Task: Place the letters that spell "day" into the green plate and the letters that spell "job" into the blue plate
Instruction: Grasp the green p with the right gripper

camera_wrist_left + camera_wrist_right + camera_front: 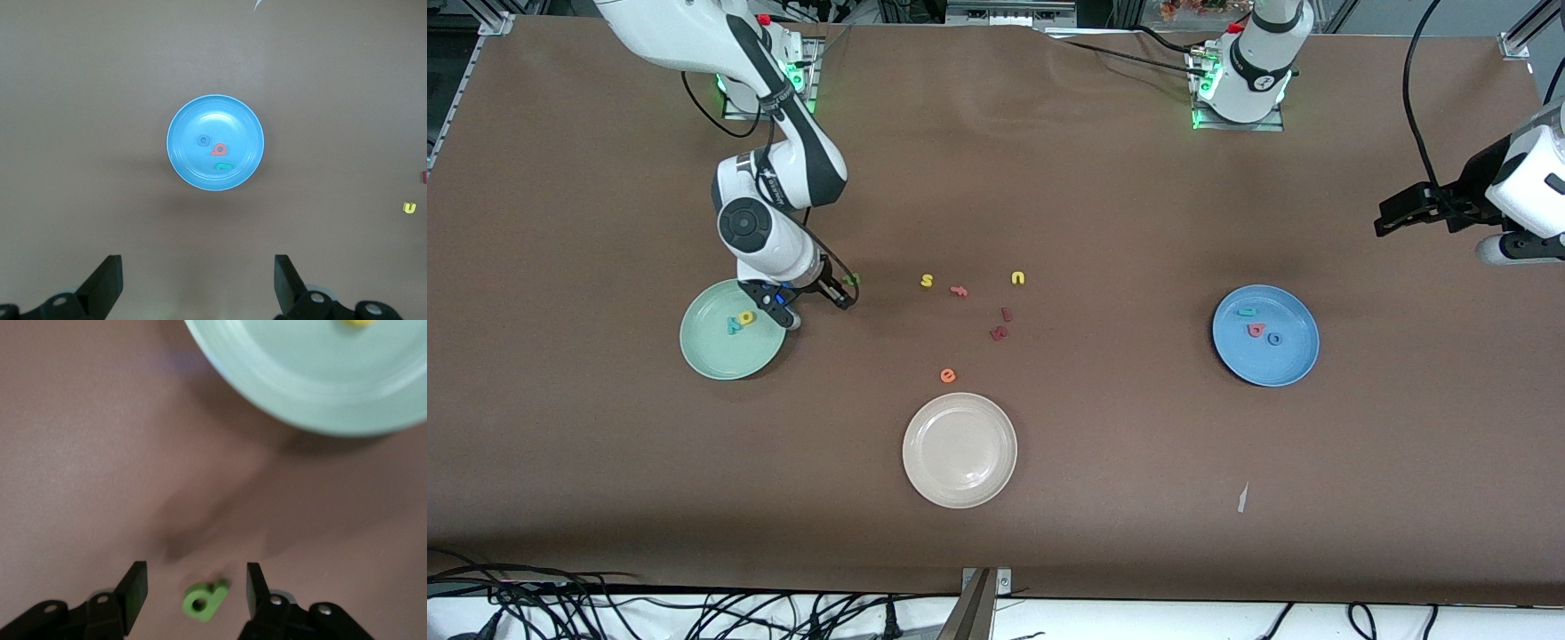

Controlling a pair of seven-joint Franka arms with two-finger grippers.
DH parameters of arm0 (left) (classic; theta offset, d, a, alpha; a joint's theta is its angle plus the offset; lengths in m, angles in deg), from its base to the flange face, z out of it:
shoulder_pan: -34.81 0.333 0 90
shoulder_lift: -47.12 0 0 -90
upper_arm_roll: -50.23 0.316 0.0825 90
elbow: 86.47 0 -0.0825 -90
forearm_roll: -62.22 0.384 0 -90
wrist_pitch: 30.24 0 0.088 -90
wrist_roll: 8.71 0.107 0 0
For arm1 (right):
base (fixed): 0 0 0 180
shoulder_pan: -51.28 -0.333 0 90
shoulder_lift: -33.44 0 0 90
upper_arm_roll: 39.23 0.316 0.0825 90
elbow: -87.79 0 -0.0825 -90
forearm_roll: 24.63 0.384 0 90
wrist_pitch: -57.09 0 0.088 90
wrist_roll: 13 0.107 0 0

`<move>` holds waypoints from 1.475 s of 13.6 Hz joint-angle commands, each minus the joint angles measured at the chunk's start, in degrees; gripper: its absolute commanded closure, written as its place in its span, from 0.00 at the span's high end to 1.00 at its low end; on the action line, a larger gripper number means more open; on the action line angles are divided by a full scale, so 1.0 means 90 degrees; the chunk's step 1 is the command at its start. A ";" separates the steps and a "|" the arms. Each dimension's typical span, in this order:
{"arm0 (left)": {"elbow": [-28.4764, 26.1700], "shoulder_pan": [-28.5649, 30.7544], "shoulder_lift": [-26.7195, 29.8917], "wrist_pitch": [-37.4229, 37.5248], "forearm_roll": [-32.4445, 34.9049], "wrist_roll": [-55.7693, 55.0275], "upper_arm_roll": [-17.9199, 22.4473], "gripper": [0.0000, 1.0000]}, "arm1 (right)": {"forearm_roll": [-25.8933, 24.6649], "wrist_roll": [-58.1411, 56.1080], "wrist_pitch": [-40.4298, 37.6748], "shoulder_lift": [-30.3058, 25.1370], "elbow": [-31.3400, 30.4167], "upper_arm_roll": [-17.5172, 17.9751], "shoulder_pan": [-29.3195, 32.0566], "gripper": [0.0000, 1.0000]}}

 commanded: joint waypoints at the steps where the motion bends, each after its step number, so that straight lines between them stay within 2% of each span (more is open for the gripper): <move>1: 0.0038 -0.0013 -0.0010 0.0013 -0.0080 0.0017 -0.0001 1.00 | 0.0101 0.0746 0.0348 -0.0231 -0.0377 0.0285 0.0045 0.68; 5: 0.0038 -0.0013 -0.0010 0.0013 -0.0080 0.0017 -0.0001 1.00 | 0.0101 0.0875 0.1042 -0.0231 -0.0856 0.0403 0.0016 0.67; 9: 0.0038 -0.0013 -0.0010 0.0013 -0.0080 0.0017 -0.0001 1.00 | 0.0101 0.0885 0.1111 -0.0241 -0.0945 0.0413 0.0006 0.66; 14: 0.0038 -0.0013 -0.0010 0.0013 -0.0080 0.0017 -0.0001 1.00 | 0.0081 0.0875 0.1180 -0.0221 -0.0945 0.0442 -0.0014 0.50; 20: 0.0038 -0.0013 -0.0010 0.0013 -0.0080 0.0017 -0.0001 1.00 | 0.0033 0.0671 0.1180 -0.0241 -0.1013 0.0432 -0.0014 0.46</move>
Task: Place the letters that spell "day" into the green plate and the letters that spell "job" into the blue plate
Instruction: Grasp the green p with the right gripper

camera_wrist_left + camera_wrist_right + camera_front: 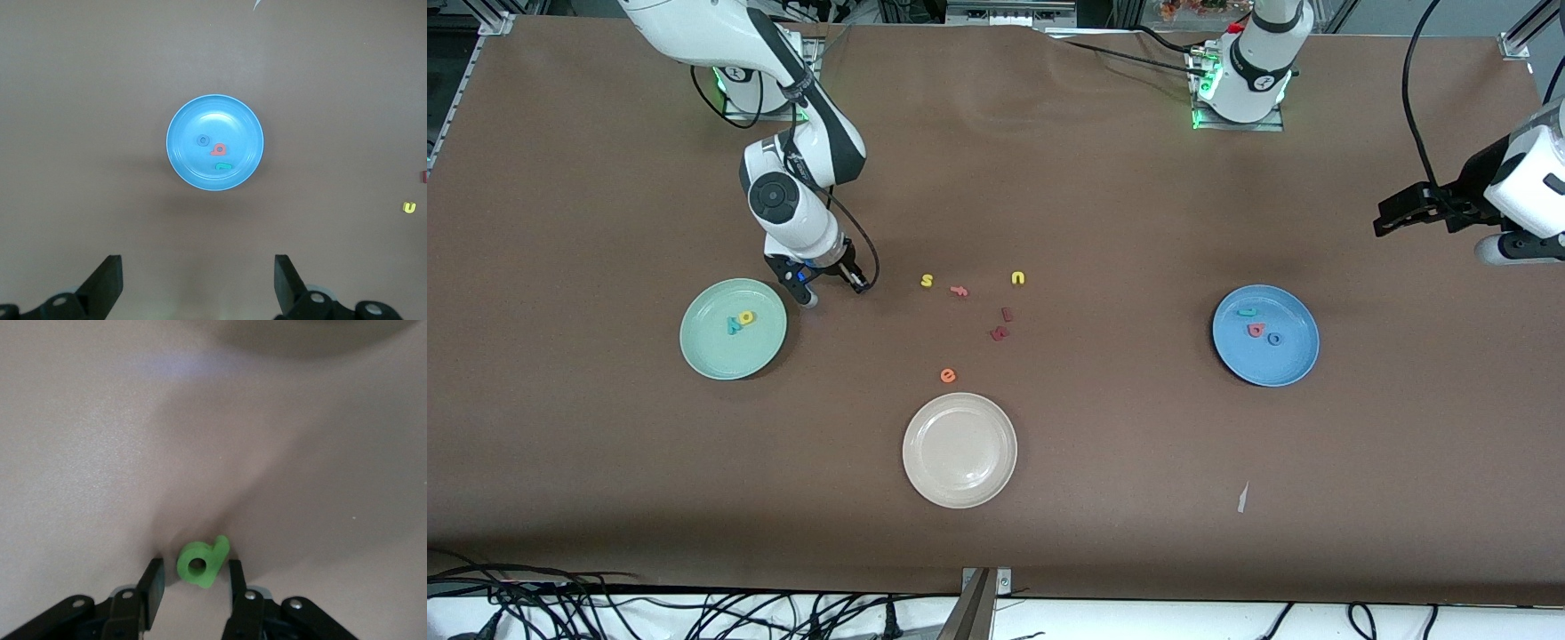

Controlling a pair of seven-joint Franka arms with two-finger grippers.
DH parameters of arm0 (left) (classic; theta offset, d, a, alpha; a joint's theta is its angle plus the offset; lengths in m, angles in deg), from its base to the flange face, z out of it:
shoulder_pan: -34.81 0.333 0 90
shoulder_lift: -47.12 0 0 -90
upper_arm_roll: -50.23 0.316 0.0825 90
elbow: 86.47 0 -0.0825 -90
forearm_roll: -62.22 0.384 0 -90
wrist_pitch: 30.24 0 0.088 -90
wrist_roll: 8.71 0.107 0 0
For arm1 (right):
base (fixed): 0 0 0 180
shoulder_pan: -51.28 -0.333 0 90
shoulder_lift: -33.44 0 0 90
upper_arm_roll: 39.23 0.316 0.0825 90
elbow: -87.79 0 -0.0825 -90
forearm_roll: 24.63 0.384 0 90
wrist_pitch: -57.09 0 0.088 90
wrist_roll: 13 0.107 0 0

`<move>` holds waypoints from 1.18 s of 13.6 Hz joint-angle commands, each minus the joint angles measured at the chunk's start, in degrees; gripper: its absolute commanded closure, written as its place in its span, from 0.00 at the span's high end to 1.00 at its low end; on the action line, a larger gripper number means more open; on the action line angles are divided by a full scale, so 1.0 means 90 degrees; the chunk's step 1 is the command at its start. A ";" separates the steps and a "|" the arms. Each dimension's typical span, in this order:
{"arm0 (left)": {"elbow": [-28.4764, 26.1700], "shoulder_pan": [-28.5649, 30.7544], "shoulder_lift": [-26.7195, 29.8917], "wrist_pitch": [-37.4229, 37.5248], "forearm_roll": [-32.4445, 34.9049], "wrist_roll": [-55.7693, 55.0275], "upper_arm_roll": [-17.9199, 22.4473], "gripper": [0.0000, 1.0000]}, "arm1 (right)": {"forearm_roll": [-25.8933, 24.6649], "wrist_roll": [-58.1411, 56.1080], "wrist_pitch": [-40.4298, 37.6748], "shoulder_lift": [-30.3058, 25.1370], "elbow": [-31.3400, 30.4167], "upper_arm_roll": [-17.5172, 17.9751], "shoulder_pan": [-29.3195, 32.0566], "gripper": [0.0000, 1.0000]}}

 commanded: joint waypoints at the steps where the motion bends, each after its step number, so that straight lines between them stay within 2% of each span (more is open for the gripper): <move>1: 0.0040 -0.0008 -0.0009 0.0022 -0.0080 0.0017 -0.0008 1.00 | 0.0032 -0.0183 0.0091 -0.0238 -0.0303 0.0027 -0.0008 0.46; 4: 0.0040 -0.0008 -0.0009 0.0022 -0.0080 0.0017 0.0002 1.00 | 0.0013 -0.0290 0.0091 -0.0316 -0.0400 0.0017 -0.0008 0.49; 11: 0.0040 -0.0008 -0.0019 0.0022 -0.0080 0.0017 -0.0018 1.00 | 0.0003 -0.0515 0.0198 -0.0336 -0.0469 -0.0012 0.0002 0.47; 16: 0.0040 -0.0008 -0.0029 0.0022 -0.0080 0.0017 -0.0018 1.00 | -0.0007 -0.0828 0.0217 -0.0317 -0.0469 -0.0178 0.0002 0.47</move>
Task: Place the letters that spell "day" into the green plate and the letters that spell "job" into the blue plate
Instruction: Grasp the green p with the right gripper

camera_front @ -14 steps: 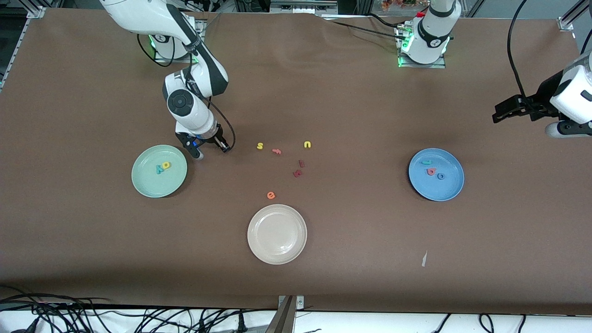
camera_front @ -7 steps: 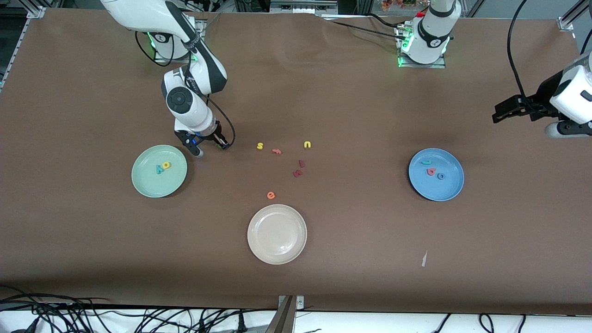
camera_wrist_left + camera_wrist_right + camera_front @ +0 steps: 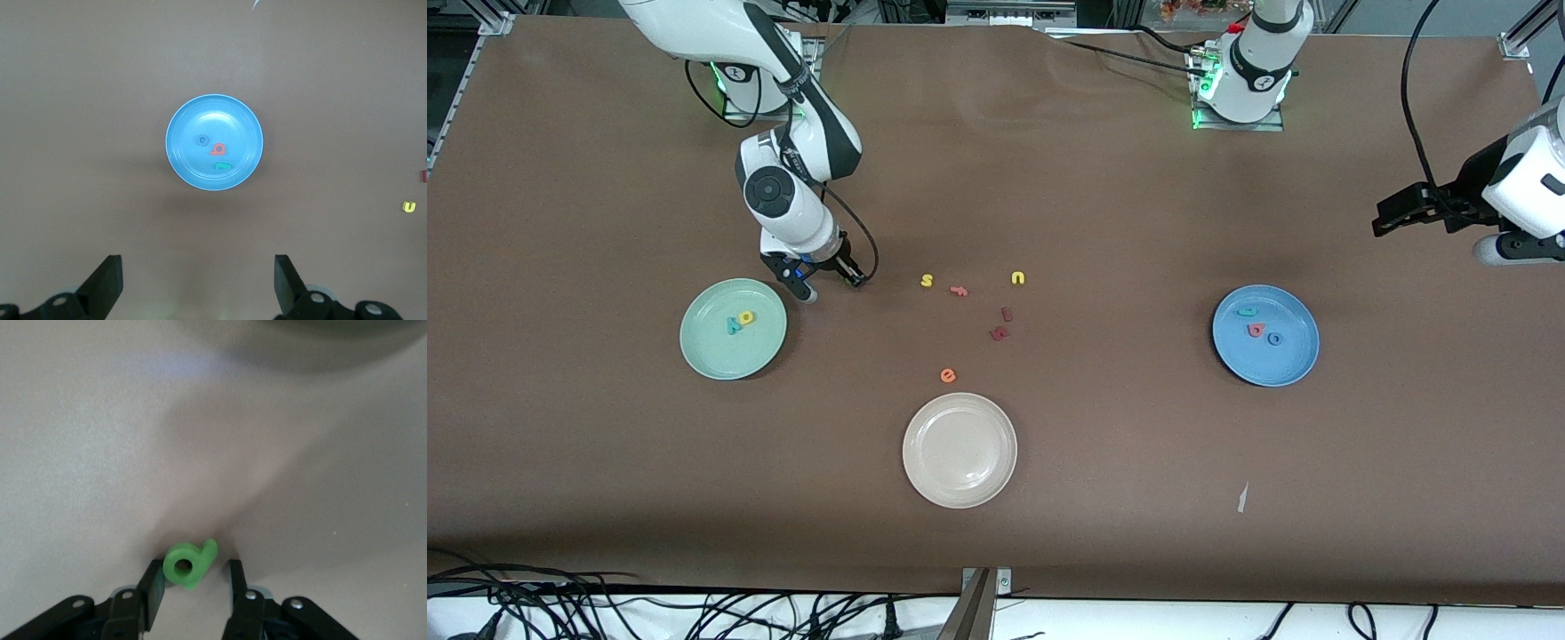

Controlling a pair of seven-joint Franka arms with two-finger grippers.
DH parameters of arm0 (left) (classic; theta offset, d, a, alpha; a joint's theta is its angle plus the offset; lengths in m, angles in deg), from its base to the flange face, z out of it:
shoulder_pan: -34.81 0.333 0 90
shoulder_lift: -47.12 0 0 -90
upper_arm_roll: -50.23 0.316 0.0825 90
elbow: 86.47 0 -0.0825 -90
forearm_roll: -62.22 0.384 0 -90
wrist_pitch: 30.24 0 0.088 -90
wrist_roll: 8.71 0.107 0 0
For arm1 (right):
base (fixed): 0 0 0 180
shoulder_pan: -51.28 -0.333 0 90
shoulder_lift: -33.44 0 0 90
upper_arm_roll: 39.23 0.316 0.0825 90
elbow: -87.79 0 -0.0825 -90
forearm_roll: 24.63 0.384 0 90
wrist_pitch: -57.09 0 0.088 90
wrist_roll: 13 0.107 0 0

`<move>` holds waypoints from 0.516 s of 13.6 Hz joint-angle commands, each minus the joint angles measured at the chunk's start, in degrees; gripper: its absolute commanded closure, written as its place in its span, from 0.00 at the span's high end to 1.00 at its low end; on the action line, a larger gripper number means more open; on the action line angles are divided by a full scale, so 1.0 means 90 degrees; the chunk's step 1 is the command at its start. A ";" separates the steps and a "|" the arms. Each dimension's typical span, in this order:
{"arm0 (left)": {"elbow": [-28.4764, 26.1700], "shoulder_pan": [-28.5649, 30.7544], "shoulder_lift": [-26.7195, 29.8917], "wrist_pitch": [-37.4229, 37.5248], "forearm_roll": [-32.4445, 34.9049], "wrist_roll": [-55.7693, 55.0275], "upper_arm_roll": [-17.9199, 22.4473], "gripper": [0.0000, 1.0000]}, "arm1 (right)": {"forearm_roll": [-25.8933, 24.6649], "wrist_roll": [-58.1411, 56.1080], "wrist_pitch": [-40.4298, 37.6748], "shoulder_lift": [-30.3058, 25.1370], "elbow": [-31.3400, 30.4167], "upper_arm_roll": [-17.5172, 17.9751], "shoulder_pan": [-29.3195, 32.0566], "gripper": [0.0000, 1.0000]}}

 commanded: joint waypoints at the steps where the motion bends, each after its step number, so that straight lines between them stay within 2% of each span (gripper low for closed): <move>1: 0.0040 -0.0007 -0.0021 0.0013 -0.0080 0.0017 -0.0004 1.00 | -0.0005 -0.0187 0.0112 -0.0161 -0.0208 -0.0094 0.0000 0.47; 4: 0.0040 -0.0007 -0.0021 0.0013 -0.0080 0.0017 -0.0004 1.00 | -0.0005 -0.0187 0.0209 -0.0132 -0.0208 -0.0084 0.0000 0.46; 7: 0.0040 -0.0007 -0.0021 0.0013 -0.0080 0.0017 -0.0004 1.00 | -0.0005 -0.0187 0.0278 -0.0113 -0.0208 -0.0084 0.0000 0.32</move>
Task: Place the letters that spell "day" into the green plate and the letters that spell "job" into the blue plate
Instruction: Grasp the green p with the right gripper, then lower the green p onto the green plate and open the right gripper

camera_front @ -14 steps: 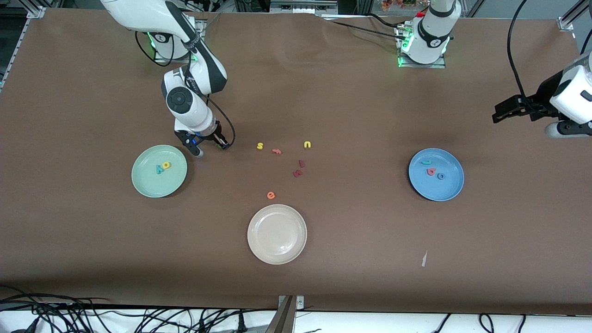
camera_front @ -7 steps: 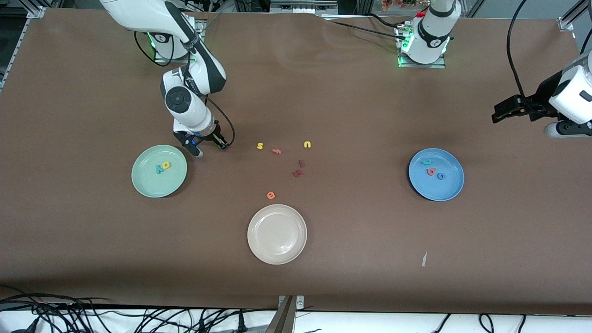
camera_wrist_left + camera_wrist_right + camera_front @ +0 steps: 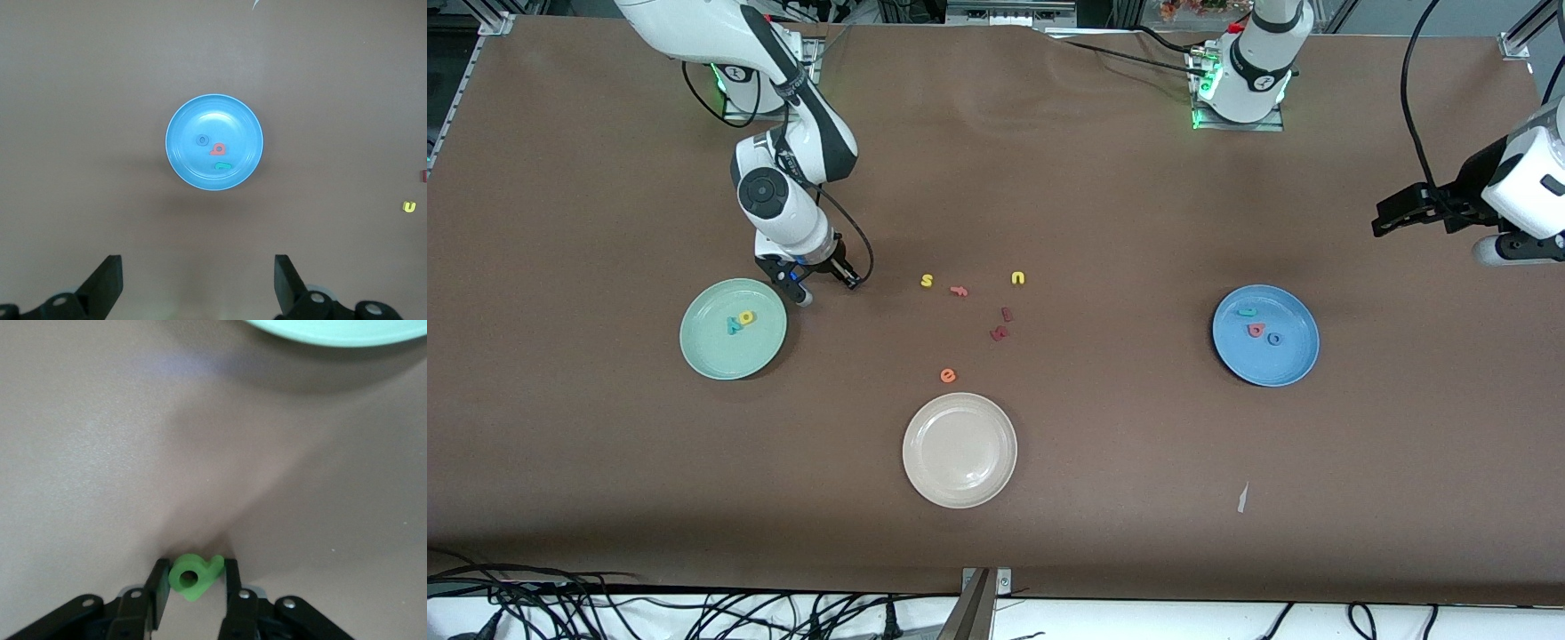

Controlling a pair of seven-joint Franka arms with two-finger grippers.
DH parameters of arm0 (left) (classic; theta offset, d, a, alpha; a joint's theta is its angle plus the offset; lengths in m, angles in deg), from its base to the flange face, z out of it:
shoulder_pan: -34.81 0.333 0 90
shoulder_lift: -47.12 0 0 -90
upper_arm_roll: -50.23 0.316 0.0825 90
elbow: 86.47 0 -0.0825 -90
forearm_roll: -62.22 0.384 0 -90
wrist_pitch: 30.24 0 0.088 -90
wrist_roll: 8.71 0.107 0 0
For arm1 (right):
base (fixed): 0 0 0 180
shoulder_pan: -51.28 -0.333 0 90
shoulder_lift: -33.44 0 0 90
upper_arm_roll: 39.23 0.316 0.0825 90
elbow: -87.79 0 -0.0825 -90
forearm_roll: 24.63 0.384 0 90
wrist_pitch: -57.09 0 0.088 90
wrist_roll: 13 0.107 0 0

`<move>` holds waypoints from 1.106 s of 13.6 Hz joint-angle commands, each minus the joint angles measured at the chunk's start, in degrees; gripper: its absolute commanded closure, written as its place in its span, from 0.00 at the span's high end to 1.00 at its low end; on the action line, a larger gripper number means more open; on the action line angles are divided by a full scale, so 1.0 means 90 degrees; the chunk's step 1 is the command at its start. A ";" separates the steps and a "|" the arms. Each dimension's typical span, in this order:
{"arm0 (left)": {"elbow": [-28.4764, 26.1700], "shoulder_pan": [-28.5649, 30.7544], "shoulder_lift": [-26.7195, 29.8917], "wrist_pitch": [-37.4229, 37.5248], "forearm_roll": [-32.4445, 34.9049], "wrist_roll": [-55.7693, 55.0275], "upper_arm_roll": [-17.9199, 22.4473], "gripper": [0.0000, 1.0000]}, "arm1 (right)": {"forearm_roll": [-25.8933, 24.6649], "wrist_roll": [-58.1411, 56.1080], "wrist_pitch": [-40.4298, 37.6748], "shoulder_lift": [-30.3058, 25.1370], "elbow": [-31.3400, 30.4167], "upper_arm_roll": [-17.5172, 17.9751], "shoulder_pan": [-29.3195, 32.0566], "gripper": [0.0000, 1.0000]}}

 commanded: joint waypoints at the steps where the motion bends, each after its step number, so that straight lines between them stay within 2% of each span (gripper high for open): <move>1: 0.0040 -0.0007 -0.0017 0.0013 -0.0080 0.0017 -0.0003 1.00 | -0.0005 -0.0093 0.0175 -0.0100 -0.0194 -0.0029 -0.0002 0.27; 4: 0.0040 -0.0007 -0.0017 0.0013 -0.0080 0.0017 -0.0003 1.00 | -0.0005 -0.0161 0.0175 -0.0100 -0.0194 -0.0029 -0.0002 0.16; 6: 0.0040 -0.0007 -0.0017 0.0023 -0.0080 0.0017 -0.0003 1.00 | -0.0005 -0.0346 0.0136 -0.0119 -0.0194 -0.0039 -0.0002 0.13; 9: 0.0040 -0.0007 -0.0017 0.0023 -0.0080 0.0017 -0.0003 1.00 | -0.0005 -0.0707 0.0000 -0.0255 -0.0145 -0.0253 -0.0002 0.12; 13: 0.0050 -0.0007 -0.0066 0.0013 -0.0080 0.0017 -0.0013 1.00 | -0.0005 -0.1253 -0.0945 -0.0519 0.0167 -0.0555 -0.0002 0.12; 15: 0.0050 -0.0007 -0.0066 0.0023 -0.0080 0.0017 -0.0013 1.00 | -0.0005 -0.1896 -0.1745 -0.0646 0.0508 -0.0916 -0.0002 0.12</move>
